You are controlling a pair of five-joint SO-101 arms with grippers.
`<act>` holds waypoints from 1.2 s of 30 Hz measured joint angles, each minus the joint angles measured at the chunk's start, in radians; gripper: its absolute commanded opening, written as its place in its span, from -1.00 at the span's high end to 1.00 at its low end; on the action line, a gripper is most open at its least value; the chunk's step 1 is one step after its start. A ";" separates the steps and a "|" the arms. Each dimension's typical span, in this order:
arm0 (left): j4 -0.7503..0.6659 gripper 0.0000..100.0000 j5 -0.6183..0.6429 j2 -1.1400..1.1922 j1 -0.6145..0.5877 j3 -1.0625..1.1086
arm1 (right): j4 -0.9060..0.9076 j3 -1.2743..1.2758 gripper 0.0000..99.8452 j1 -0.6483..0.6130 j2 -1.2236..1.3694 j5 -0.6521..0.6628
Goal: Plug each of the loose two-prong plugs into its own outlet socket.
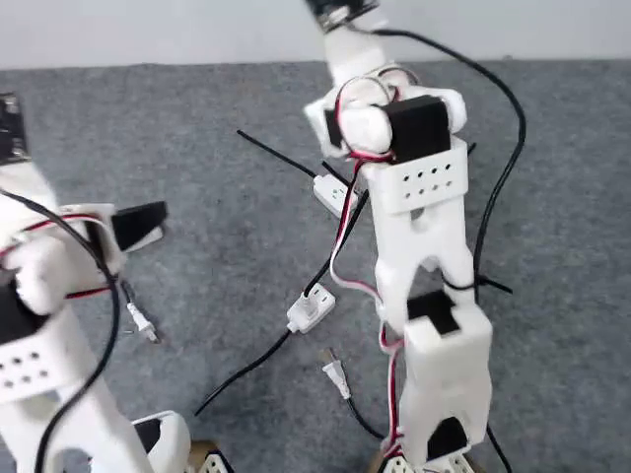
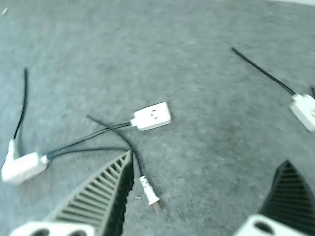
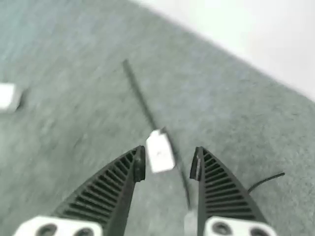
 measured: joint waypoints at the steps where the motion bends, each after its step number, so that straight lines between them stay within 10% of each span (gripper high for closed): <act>1: 0.002 0.18 -0.012 -0.011 0.029 0.000 | 0.000 0.081 0.67 -0.018 -0.064 0.012; 16: 0.002 0.18 -0.269 -0.463 0.339 0.410 | 0.000 1.192 0.67 -0.046 -0.954 0.189; 36: -0.308 0.18 -0.404 -0.499 0.342 0.971 | -0.137 1.844 0.49 -0.092 -1.017 0.296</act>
